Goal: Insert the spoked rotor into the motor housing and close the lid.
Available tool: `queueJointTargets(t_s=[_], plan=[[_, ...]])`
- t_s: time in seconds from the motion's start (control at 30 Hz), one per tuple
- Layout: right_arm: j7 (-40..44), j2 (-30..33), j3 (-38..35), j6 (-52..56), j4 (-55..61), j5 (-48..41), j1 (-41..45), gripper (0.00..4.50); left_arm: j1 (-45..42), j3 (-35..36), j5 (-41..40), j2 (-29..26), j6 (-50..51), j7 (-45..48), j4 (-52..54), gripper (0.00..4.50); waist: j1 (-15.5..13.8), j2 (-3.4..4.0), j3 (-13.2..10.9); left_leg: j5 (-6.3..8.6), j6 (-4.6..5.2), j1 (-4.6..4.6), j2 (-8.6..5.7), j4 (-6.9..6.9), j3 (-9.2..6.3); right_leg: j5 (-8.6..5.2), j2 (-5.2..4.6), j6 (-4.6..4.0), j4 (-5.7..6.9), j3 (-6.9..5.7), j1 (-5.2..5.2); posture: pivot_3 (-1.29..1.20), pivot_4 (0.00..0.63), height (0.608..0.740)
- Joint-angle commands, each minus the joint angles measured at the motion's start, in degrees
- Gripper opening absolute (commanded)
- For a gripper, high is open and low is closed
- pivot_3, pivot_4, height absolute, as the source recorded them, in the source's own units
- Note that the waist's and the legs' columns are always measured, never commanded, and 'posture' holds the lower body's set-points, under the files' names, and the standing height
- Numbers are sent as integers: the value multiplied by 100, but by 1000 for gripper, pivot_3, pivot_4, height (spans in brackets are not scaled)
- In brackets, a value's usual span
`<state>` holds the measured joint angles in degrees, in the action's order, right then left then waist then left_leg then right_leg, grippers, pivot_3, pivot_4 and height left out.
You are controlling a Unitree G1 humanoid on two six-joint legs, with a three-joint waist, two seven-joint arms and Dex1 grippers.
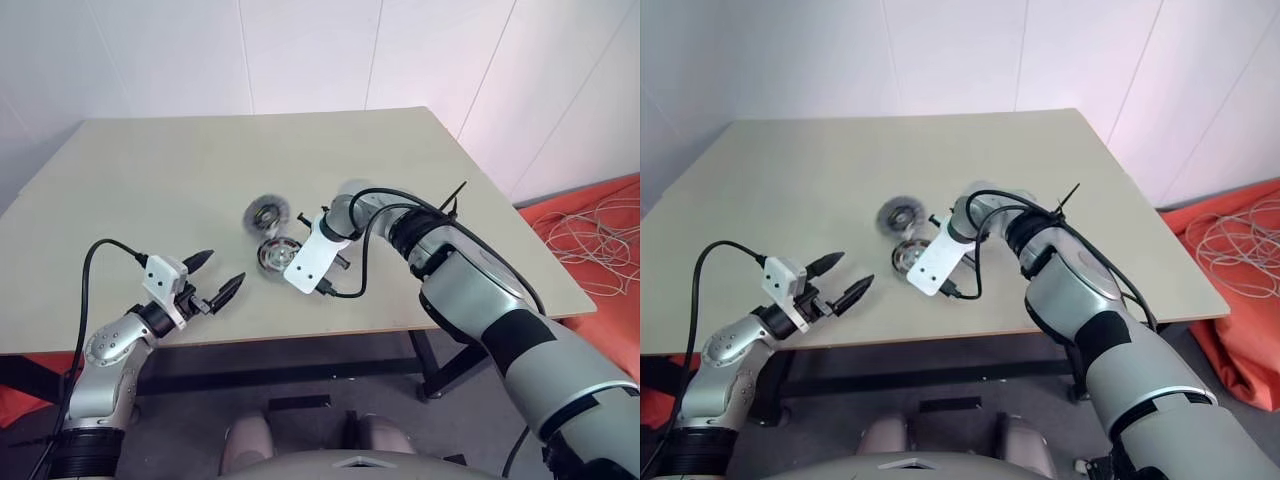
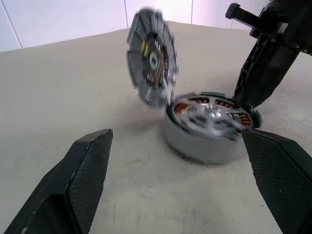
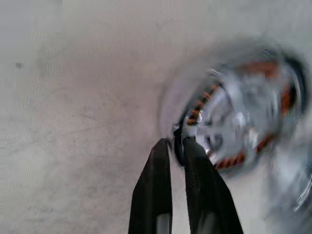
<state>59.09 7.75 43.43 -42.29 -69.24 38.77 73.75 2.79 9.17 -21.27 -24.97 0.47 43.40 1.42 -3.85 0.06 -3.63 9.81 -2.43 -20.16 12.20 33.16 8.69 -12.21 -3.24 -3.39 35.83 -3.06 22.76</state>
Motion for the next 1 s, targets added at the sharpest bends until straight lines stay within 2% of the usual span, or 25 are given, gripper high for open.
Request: queueJointTargets(t_s=[0.03,0.27,0.43,0.53,0.67,0.83,1.0], plan=[[219,-82,-256,359,43,-241,95,6,-118,29,-4,-31,-90,-4,112,4500,4,2,-1,0,0,3,1,1,0,1,1,-1,0,0,-1,0,0,740],[1465,-159,-754,1622,840,-900,-148,1,-194,-2,-3,-42,-78,28,69,4500,-6,5,-3,0,-1,-2,9,3,-1,5,6,-9,0,0,2,0,0,740],[2604,96,-882,3328,2632,-1091,-473,1,-336,-68,9,-39,-44,51,-4,4500,-18,3,-3,2,4,-28,9,1,0,6,7,-13,-5,-1,21,0,0,740],[2965,255,-860,4004,3520,-1136,-654,1,-397,-89,11,-36,-39,64,-44,4500,-22,2,-3,2,4,-42,8,5,0,7,7,-14,-5,-3,31,0,0,740],[3066,383,-705,4459,4048,-1126,-830,1,-465,-111,18,-34,-43,78,-100,4500,-22,1,-3,1,3,-33,9,5,1,6,7,-13,-3,-3,28,0,0,740],[2597,492,-415,4160,3883,-860,-927,1,-519,-133,28,-25,-61,68,-144,4500,-21,1,-3,0,0,6,11,4,-2,-13,6,21,-3,-1,-4,0,0,740],[2159,319,-556,4289,3847,-1019,-947,1,-478,-121,27,-23,-110,61,-173,4500,-18,0,-3,-2,-4,8,13,5,-2,-12,7,20,0,0,-4,0,0,740]])
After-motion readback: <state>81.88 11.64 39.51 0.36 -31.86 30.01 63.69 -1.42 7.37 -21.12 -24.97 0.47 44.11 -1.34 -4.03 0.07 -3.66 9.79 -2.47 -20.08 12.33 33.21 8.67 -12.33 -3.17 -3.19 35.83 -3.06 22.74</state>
